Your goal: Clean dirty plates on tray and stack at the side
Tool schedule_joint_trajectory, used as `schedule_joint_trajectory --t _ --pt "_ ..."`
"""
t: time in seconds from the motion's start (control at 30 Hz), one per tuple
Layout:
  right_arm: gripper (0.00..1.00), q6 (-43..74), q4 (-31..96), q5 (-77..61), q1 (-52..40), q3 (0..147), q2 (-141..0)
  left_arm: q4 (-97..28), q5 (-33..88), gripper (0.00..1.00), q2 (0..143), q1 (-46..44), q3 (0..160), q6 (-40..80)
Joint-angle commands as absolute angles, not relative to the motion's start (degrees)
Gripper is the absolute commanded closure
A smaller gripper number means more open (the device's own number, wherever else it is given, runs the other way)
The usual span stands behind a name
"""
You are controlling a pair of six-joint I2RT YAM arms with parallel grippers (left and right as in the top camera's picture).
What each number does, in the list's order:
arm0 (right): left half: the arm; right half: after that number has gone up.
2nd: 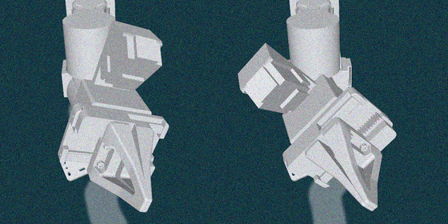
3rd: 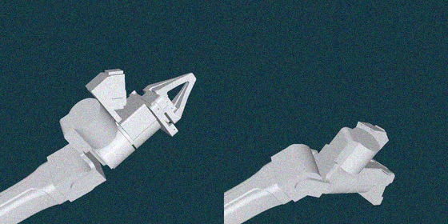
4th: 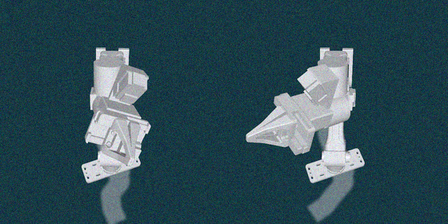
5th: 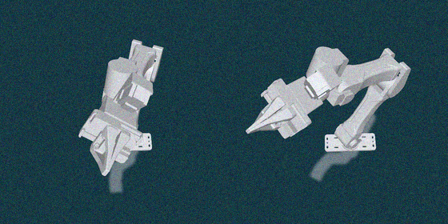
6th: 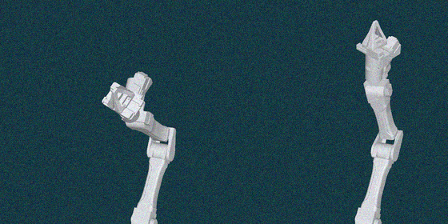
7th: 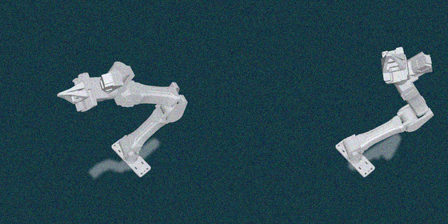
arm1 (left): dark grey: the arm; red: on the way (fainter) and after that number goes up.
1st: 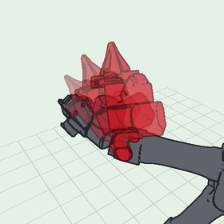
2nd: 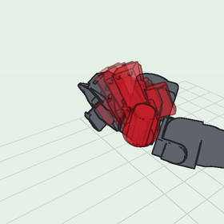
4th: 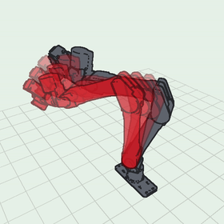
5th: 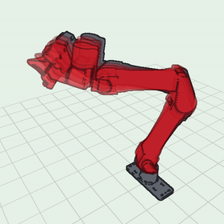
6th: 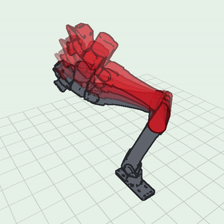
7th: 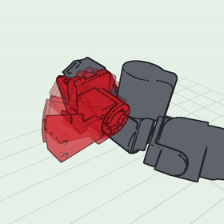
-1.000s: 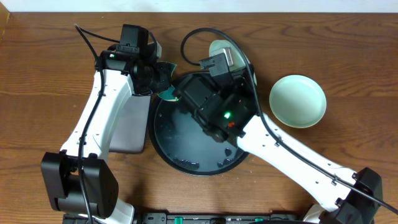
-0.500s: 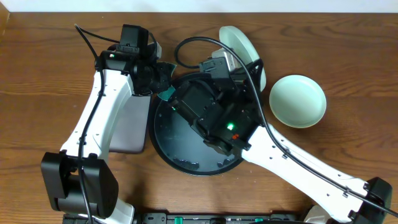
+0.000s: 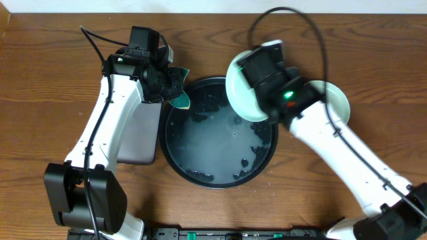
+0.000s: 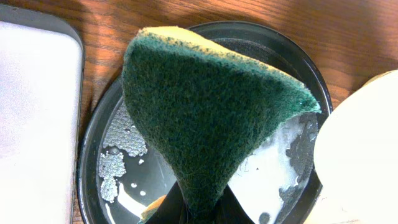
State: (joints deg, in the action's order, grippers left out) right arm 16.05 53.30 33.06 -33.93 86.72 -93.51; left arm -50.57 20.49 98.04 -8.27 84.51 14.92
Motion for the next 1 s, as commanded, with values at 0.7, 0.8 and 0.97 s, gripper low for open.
schedule_joint_trajectory --t 0.7,0.8,0.97 --pt "0.99 18.87 47.42 -0.12 14.87 71.72 -93.34 -50.5 18.28 0.92 98.1 -8.21 84.6 14.17" --pt "0.99 18.83 44.42 -0.32 14.96 68.45 -93.34 -50.5 17.54 0.93 98.1 -8.21 84.6 14.15" --pt "0.88 18.81 42.78 -0.32 14.9 66.61 -93.34 -51.03 17.02 0.92 97.49 -6.61 84.64 13.43"
